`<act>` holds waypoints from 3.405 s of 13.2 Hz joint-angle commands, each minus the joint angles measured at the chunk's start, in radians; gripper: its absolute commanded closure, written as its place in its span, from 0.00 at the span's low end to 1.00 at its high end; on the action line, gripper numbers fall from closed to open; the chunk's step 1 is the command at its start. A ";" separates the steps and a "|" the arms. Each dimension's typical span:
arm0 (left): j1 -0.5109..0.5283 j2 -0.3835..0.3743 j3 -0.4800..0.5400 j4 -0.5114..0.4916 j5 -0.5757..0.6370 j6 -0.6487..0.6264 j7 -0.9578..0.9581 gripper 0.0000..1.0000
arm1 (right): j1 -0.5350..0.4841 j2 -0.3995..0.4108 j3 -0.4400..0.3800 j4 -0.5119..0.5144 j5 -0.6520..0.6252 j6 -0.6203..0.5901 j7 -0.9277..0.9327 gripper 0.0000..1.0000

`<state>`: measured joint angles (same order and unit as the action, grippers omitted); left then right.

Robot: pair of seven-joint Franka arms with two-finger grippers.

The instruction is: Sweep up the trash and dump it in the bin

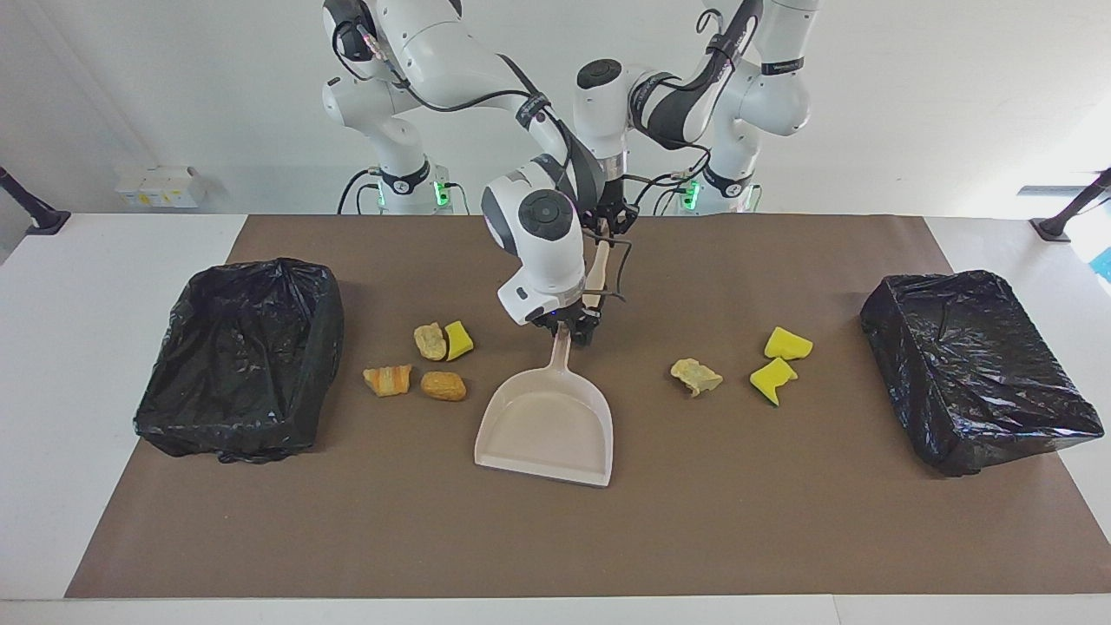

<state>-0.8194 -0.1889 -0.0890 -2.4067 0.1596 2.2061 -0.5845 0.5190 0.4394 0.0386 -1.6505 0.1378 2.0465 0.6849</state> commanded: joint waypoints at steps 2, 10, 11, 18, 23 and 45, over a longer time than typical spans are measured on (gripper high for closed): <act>0.141 -0.108 0.000 -0.057 0.017 -0.014 0.180 1.00 | -0.023 -0.033 -0.005 -0.009 0.022 0.008 -0.195 1.00; 0.576 -0.092 0.017 0.040 0.006 -0.020 0.546 1.00 | -0.137 -0.137 -0.009 -0.017 -0.196 -0.132 -1.000 1.00; 0.661 -0.083 0.018 0.040 -0.029 0.003 0.576 1.00 | -0.155 -0.145 -0.006 -0.018 -0.204 -0.134 -1.115 1.00; 0.910 -0.034 0.023 -0.014 -0.140 0.070 0.684 1.00 | -0.140 -0.206 -0.003 -0.138 -0.253 -0.076 -1.671 1.00; 0.884 0.016 0.020 -0.057 -0.150 0.153 0.649 1.00 | -0.105 -0.234 -0.006 -0.221 -0.279 -0.026 -1.618 1.00; 0.253 0.070 0.020 0.073 -0.506 -0.029 0.463 1.00 | -0.057 -0.177 -0.006 -0.245 -0.308 0.046 -1.478 1.00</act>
<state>-0.5891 -0.0561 -0.0890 -2.3439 -0.3255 2.2965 -0.1167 0.4676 0.2678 0.0287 -1.8871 -0.1452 2.0691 -0.8149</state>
